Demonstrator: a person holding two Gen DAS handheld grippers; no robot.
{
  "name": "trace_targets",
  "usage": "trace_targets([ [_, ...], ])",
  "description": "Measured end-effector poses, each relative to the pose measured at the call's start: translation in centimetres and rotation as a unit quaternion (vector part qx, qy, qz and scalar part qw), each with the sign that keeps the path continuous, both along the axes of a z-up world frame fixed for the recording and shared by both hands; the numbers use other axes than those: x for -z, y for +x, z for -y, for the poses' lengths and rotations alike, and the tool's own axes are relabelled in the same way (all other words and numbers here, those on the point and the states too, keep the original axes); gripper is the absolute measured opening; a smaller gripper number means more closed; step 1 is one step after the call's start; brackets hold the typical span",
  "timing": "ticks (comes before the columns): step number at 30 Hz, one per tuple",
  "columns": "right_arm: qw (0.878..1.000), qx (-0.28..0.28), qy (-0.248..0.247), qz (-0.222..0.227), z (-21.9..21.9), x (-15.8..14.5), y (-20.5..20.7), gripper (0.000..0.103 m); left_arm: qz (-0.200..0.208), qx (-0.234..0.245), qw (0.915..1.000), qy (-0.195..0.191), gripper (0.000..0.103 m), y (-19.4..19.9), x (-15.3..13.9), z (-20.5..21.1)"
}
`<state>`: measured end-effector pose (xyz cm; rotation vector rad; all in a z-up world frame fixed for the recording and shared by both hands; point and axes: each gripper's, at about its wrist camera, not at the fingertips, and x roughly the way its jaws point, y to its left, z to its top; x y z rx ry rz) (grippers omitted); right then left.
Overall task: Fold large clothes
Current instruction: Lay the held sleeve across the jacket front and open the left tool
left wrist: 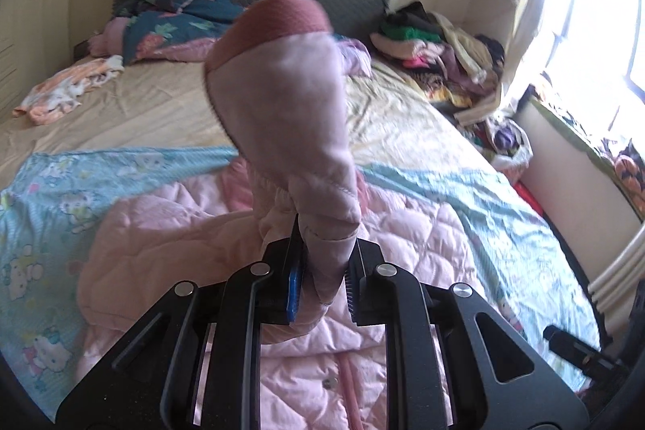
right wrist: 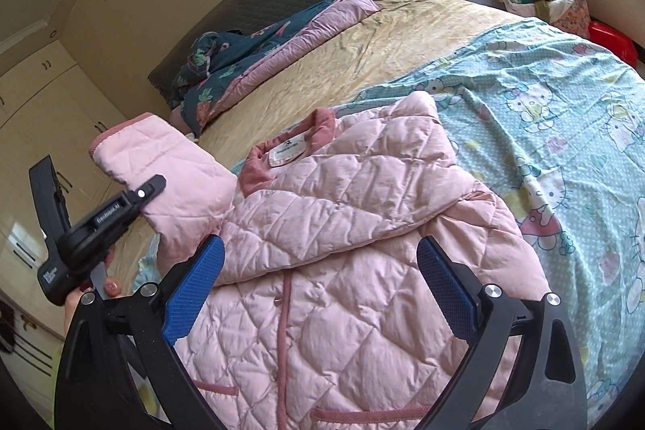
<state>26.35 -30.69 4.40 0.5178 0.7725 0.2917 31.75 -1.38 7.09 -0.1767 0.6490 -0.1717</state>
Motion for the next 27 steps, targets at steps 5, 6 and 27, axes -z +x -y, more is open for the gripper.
trace_targets([
  [5,1.000,0.008,0.001,-0.007,0.6,0.7,0.4,0.096,-0.024,0.026,0.9993,0.012,0.010,0.6,3.0,2.1],
  [6,1.000,0.010,0.002,-0.009,0.7,0.8,0.5,0.096,-0.026,0.029,0.9991,0.014,0.010,0.6,3.3,2.4],
  [27,0.999,0.037,0.008,-0.030,2.3,2.3,1.0,0.096,-0.098,0.135,0.9770,0.133,0.072,-0.8,10.2,8.7],
])
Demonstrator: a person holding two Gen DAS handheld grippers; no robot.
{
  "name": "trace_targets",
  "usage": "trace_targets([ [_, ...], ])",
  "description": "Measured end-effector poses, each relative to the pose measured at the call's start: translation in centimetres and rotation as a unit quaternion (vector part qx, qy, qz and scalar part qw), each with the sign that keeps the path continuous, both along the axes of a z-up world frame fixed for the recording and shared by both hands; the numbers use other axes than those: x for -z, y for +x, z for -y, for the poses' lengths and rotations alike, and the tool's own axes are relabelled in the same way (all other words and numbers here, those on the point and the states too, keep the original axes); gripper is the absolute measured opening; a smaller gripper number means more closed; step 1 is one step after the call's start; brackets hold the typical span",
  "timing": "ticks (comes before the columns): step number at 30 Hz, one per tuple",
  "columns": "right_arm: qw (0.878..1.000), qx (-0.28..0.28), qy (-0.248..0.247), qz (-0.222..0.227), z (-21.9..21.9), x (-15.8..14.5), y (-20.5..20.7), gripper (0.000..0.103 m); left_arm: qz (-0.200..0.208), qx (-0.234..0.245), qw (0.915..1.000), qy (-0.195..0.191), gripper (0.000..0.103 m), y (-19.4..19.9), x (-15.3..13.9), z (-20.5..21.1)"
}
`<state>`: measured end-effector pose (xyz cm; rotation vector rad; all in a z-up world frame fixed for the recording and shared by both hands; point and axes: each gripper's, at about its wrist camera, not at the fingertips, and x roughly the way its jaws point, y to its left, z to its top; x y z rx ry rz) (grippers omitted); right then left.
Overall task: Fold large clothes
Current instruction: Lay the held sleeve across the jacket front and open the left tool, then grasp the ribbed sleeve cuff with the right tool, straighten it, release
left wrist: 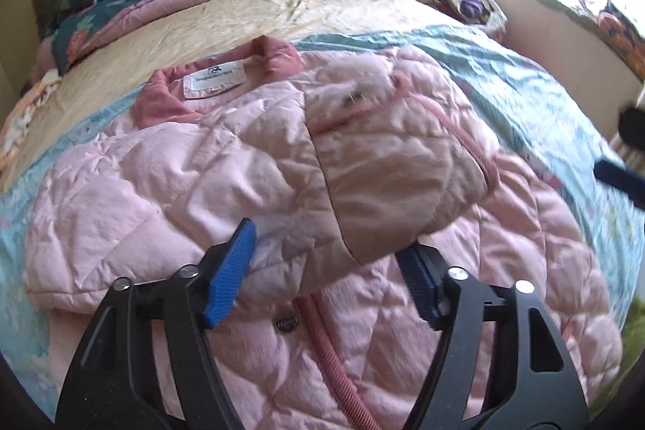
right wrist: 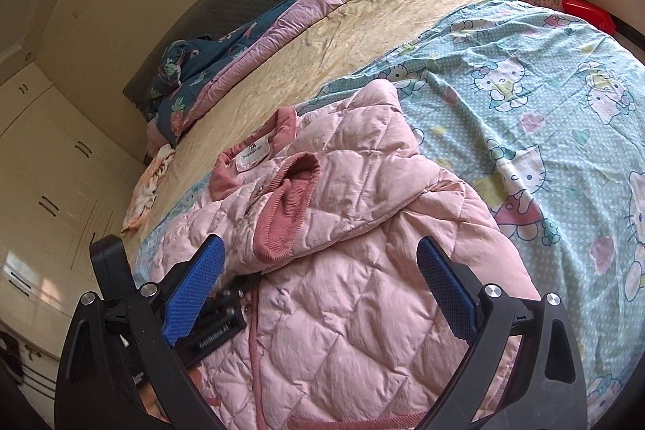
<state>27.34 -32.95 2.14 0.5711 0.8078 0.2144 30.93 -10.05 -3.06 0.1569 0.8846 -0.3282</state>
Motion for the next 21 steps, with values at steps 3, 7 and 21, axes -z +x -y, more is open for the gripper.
trace_targets([
  [3,1.000,-0.001,-0.003,0.001,-0.1,-0.1,-0.1,0.096,-0.005,0.020,0.9998,-0.007,0.081,-1.1,-0.4,-0.2],
  [7,1.000,-0.005,-0.001,-0.002,-0.7,-0.1,0.1,0.096,0.001,0.006,0.9999,-0.014,0.090,-1.8,-1.5,-1.8],
  [21,0.997,-0.047,0.021,-0.057,-7.1,3.6,3.5,0.096,0.032,-0.147,0.9863,-0.067,0.093,-0.5,-5.6,-15.0],
])
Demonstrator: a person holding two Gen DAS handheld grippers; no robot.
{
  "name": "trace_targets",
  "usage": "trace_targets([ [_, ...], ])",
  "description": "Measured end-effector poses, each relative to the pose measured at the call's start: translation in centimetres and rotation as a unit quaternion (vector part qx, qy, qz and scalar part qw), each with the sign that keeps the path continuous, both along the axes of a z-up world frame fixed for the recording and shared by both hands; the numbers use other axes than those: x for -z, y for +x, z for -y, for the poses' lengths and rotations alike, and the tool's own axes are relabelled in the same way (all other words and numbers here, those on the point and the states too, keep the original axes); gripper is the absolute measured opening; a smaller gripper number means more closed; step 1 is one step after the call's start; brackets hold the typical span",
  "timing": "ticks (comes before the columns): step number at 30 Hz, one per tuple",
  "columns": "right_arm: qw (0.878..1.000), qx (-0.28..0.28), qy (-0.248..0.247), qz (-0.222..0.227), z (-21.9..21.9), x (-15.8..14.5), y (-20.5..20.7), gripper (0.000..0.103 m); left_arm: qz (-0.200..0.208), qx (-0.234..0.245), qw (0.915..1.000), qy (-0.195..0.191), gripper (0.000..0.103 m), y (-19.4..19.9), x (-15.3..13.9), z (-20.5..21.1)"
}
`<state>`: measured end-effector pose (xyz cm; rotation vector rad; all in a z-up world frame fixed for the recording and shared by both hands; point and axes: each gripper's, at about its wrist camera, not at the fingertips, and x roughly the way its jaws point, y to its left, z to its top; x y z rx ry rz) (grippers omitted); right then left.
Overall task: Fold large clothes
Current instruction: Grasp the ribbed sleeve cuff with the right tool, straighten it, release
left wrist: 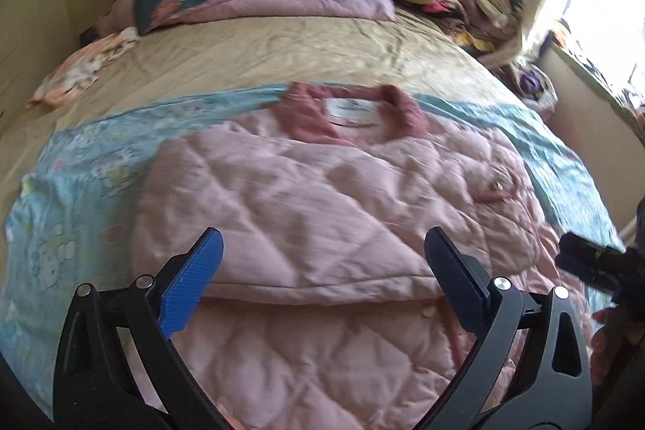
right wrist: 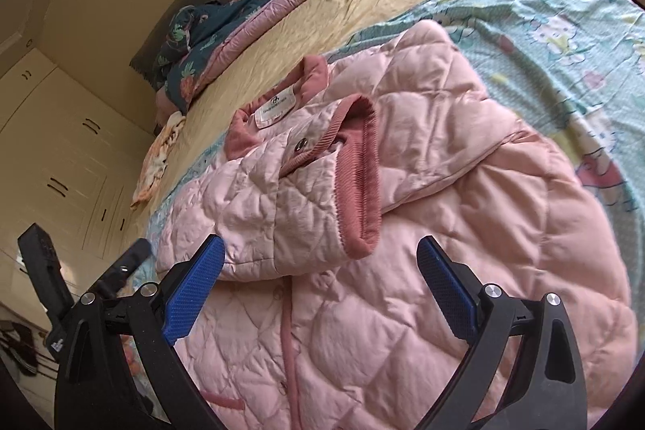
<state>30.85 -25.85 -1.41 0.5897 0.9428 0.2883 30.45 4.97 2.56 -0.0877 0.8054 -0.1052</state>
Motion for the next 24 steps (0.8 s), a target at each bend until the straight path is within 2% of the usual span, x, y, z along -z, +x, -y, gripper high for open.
trace_targets([
  [4,1.000,0.002,0.005,-0.022,-1.0,1.4,1.4,0.095,0.008,-0.039,0.9991,-0.013,0.093,-0.1,-0.8,-3.9],
  [6,1.000,0.004,0.001,-0.027,-1.4,2.0,1.9,0.091,0.013,-0.052,0.9984,-0.019,0.093,-0.3,-1.0,-5.6],
  [10,1.000,-0.001,-0.013,-0.023,-1.9,2.5,2.5,0.061,0.017,-0.076,0.9965,-0.031,0.093,-0.6,-1.0,-8.2],
  [13,1.000,-0.014,-0.024,0.007,-2.3,2.2,2.3,0.028,0.016,-0.089,0.9951,-0.041,0.093,-0.7,-0.7,-9.4],
  [14,0.999,-0.020,-0.031,0.023,-2.5,1.7,2.1,0.022,0.016,-0.092,0.9947,-0.043,0.093,-0.7,-0.7,-9.6],
  [18,0.992,-0.044,-0.057,0.099,-3.2,-2.1,1.4,0.018,0.012,-0.100,0.9937,-0.049,0.093,-0.7,-0.4,-10.3],
  [24,0.973,-0.076,-0.100,0.195,-3.0,-9.1,2.2,0.017,0.011,-0.102,0.9932,-0.054,0.093,-0.2,-0.3,-10.9],
])
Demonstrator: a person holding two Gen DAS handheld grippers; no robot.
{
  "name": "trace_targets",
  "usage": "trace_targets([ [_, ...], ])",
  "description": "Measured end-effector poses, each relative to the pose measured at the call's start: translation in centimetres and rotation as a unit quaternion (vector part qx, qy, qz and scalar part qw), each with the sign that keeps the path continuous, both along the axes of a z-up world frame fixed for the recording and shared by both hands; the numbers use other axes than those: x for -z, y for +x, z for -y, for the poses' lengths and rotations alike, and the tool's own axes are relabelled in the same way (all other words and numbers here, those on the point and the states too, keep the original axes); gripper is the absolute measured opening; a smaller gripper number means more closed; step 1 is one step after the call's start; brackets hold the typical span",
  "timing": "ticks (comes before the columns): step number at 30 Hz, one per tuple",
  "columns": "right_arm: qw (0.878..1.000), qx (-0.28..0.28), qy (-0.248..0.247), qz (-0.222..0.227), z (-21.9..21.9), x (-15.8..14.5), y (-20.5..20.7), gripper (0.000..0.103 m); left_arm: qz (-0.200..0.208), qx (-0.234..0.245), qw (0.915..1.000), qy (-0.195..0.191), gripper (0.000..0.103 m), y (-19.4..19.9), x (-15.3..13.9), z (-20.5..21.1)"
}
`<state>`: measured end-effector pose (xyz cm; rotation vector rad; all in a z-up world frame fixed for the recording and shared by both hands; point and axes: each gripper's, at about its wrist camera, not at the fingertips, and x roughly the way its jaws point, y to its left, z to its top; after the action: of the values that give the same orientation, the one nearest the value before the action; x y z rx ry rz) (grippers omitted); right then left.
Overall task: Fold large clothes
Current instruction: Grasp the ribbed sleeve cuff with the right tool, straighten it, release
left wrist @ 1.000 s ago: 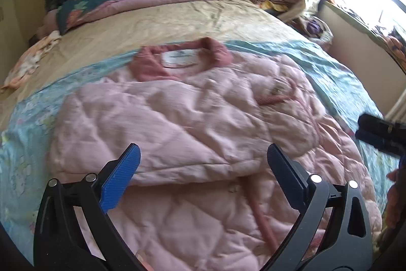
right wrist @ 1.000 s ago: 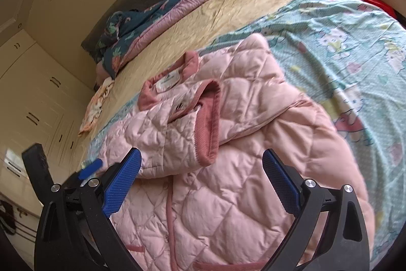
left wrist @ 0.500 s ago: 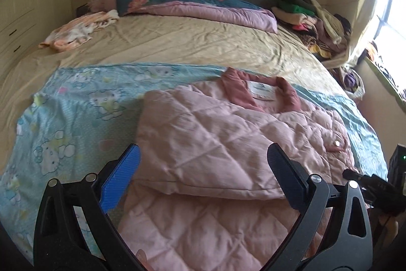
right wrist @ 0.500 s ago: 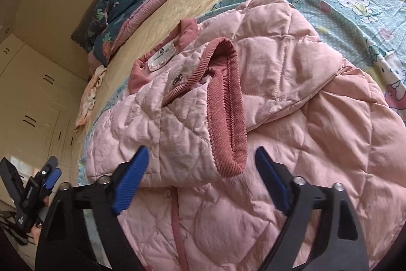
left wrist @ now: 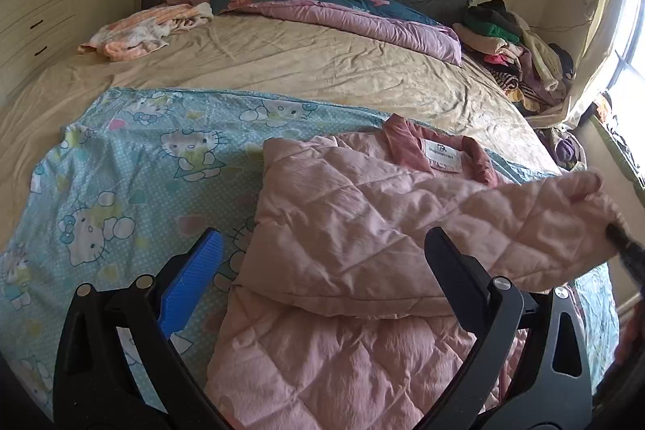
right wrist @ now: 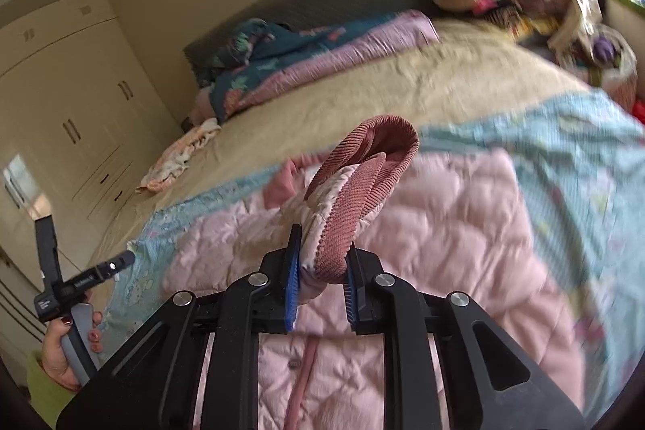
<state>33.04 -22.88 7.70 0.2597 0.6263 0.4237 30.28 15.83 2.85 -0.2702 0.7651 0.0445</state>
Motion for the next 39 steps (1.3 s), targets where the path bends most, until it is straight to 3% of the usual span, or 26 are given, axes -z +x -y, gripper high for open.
trace_targets([
  [6,0.998,0.001,-0.049,0.039,1.0,-2.1,1.6,0.017,-0.006,0.009,0.9999,-0.003,0.093,0.9,0.2,0.9],
  [19,0.996,0.033,-0.057,-0.052,1.7,4.8,2.8,0.017,-0.049,0.063,0.9967,0.017,0.093,4.1,2.7,6.8],
  [28,0.994,0.042,-0.056,-0.083,2.1,7.0,2.8,0.019,-0.076,0.075,0.9941,0.017,0.093,4.9,4.9,8.9],
  [34,0.993,0.042,-0.046,-0.098,2.3,7.5,2.7,0.026,-0.095,0.072,0.9923,0.034,0.093,5.5,6.2,9.1],
  [39,0.993,0.048,-0.051,-0.100,2.5,7.5,2.5,0.036,-0.113,0.063,0.9914,0.021,0.093,6.3,7.6,8.4],
])
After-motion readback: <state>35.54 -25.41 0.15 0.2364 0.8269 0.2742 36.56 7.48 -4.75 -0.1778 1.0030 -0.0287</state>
